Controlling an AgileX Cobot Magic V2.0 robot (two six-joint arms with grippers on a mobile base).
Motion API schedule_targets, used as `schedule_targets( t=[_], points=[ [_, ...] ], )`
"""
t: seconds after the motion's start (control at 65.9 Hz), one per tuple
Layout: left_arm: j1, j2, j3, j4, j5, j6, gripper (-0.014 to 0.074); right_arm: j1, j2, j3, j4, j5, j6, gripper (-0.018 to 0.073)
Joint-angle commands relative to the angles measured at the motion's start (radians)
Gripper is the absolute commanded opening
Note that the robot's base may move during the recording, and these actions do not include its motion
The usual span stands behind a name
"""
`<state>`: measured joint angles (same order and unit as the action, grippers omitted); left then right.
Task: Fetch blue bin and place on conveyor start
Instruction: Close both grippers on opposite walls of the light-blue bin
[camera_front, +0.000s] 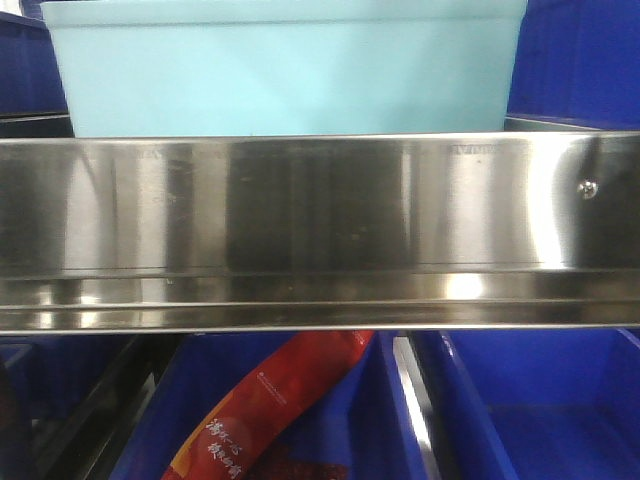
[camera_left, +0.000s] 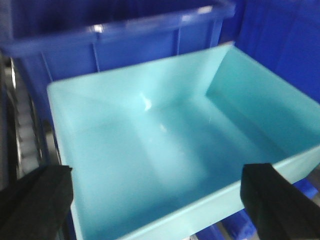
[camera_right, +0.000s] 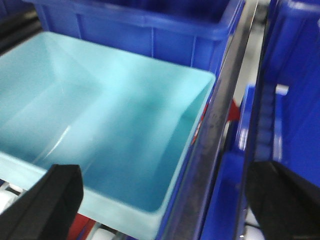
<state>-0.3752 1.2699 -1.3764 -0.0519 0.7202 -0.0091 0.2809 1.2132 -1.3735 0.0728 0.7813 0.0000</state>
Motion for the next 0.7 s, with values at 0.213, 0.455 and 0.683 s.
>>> schedule_targets(
  t=[0.213,0.455,0.683],
  points=[
    [0.128,0.264,-0.295,-0.003,0.266,-0.08,0.0581,-0.061,0.284,-0.272,-0.017,0.209,0.05,0.0558],
    [0.156,0.403,-0.337,0.013,0.293,-0.08,0.0581,-0.082,0.433,-0.33,-0.014,0.214,0.054,0.0558],
    [0.156,0.497,-0.337,0.023,0.264,-0.08,0.0581,-0.082,0.537,-0.33,-0.008,0.189,0.054,0.0558]
  ],
)
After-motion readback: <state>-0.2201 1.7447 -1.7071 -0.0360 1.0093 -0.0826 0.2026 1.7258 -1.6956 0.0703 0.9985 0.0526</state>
